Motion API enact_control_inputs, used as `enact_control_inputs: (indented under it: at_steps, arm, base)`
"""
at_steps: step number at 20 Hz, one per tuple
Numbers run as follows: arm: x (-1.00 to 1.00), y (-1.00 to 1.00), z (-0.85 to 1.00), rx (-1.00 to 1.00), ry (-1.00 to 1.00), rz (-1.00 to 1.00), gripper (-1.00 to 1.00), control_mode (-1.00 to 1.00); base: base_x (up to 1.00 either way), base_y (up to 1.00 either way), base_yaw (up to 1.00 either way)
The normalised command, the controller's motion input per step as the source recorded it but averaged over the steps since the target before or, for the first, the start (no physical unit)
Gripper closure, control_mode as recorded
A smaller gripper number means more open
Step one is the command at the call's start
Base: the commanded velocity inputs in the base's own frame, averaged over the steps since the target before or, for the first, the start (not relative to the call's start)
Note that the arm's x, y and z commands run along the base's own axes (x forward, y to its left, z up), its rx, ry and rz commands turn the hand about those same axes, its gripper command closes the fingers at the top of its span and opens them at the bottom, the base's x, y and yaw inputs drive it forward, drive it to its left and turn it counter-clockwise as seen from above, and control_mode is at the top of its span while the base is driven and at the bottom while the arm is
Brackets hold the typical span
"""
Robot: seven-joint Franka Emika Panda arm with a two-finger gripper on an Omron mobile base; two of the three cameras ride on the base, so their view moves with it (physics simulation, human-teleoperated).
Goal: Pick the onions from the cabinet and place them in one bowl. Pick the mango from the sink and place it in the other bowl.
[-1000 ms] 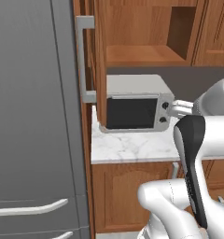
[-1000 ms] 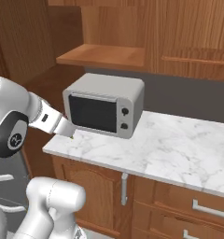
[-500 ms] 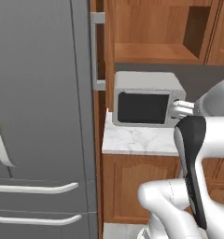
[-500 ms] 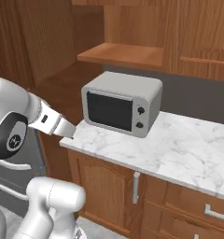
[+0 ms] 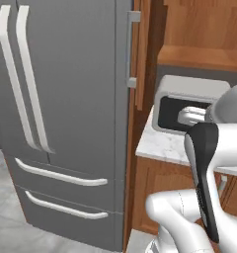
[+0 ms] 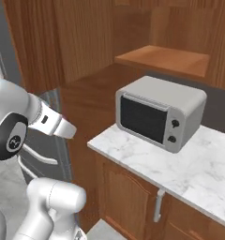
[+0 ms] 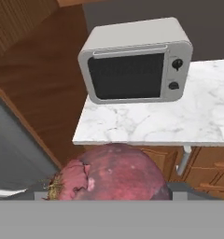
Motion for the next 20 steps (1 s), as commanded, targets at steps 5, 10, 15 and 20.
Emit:
enact_control_inputs:
  at_steps: [5, 10, 15, 20]
  arm:
    - [0.0, 0.0, 0.0, 0.0, 0.0, 0.0, 1.0, 1.0]
    - [0.0, 0.0, 0.0, 0.0, 0.0, 0.0, 1.0, 1.0]
    - [0.0, 0.0, 0.0, 0.0, 0.0, 0.0, 1.0, 1.0]
    - [0.0, 0.0, 0.0, 0.0, 0.0, 0.0, 1.0, 1.0]
  base:
    - [-0.35, 0.24, 0.42]
    - [-0.59, 0.3, 0.33]
    - [-0.45, 0.31, 0.35]
    - [-0.01, 0.21, 0.48]
